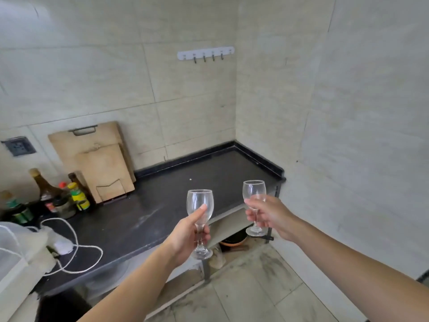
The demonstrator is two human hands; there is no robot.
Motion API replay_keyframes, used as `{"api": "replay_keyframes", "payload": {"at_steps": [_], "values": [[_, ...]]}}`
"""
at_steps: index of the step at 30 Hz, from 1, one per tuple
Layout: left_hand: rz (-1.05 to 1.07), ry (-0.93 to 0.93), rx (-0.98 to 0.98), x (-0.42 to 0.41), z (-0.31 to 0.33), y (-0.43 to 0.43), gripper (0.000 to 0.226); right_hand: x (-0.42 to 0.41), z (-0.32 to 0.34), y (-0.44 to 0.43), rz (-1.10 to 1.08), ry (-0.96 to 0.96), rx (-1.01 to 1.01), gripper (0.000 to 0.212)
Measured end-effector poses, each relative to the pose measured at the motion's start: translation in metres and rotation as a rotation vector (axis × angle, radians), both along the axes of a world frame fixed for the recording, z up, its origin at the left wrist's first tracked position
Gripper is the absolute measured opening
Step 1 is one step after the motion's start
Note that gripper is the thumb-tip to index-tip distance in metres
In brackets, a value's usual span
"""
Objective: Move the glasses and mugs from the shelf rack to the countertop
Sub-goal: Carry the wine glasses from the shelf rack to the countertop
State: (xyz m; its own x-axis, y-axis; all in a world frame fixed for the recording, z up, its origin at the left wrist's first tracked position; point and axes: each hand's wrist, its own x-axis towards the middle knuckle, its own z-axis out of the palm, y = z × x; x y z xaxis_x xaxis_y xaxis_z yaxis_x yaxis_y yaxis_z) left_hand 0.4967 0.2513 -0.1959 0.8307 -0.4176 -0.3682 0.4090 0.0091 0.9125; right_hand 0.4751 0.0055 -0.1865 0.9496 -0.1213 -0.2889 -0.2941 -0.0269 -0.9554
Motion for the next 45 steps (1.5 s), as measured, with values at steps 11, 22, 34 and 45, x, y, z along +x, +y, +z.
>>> {"api": "replay_keyframes", "payload": {"at_steps": [11, 22, 34, 45], "values": [[0.022, 0.061, 0.056, 0.188, -0.037, -0.131, 0.052, 0.193, -0.052, -0.132, -0.065, 0.021, 0.003, 0.053], [0.201, 0.198, 0.01, 0.352, -0.072, -0.18, 0.061, 0.386, -0.085, -0.185, -0.009, 0.084, -0.007, 0.061], [0.304, 0.17, 0.151, 0.584, -0.128, -0.219, 0.037, 0.604, -0.139, -0.214, -0.001, 0.208, -0.094, 0.058], [0.38, 0.093, 0.312, 0.74, -0.179, -0.259, 0.057, 0.773, -0.205, -0.235, 0.047, 0.16, -0.185, 0.068]]}}
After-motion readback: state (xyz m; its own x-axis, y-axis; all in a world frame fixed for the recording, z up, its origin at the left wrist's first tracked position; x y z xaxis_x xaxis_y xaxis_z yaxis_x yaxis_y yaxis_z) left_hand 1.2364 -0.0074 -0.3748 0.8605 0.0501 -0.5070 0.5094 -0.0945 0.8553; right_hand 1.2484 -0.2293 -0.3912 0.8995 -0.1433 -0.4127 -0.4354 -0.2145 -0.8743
